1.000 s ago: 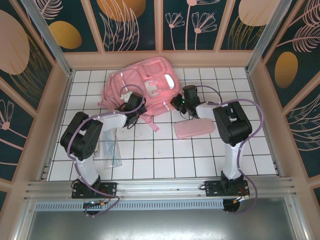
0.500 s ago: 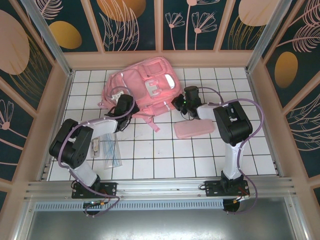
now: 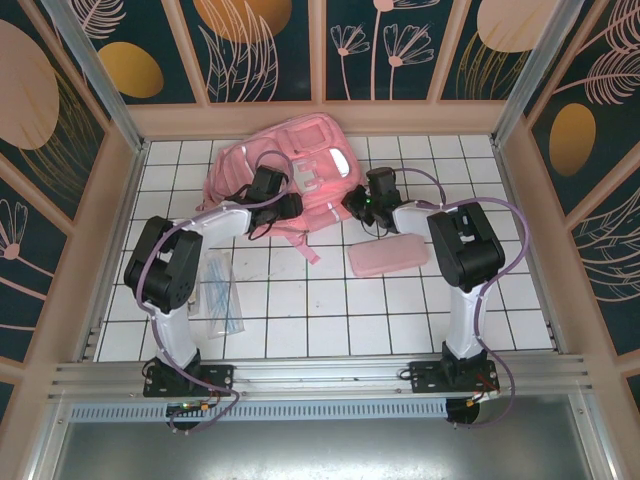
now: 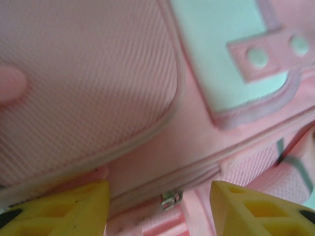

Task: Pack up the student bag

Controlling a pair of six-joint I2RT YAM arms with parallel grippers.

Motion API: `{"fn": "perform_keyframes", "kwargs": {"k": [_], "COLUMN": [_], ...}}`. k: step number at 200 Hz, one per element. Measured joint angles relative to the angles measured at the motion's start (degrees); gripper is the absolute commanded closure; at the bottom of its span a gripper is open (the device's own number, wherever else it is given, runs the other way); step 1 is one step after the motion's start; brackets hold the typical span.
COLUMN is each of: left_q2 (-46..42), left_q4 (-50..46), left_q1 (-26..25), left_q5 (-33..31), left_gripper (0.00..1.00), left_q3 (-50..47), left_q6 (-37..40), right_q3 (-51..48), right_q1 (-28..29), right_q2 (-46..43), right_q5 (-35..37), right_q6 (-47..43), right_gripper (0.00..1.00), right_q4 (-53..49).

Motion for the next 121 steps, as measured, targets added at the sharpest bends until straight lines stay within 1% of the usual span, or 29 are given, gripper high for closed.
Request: {"fn": "perform_keyframes", "kwargs": {"k": [9,29,81,121], "left_q2": [0.09,0.04,0.2,1.6], "left_q4": [-1.38,-3.37,-3.85,-0.9], "left_q1": [-0.04,-0.04,-0.04,0.55], "left_q5": [0.11,0.26,1.05,3.06], "left_gripper": [0.36,0.34,0.34,0.36], "left_q3": [0.13,0.17,0.22,-0.09], "left_q6": [-0.02,-0.52,-0.96,-1.38], "right_q3": [0.11,0.37,0.59,0.59], "right_q1": [0.04,0.07,0.11,0.11], "right_q2": [0.0,0.0,0.0,0.0], "right_q5": [0.09,0.2,0.26,0.68], "right_q6": [-0.35,-0.81,-0.87,-0.9], "right_gripper": [0.85,0.84,0.83,0.83], "right_q4": [-0.17,-0.5,-0.87,-0.85]}}
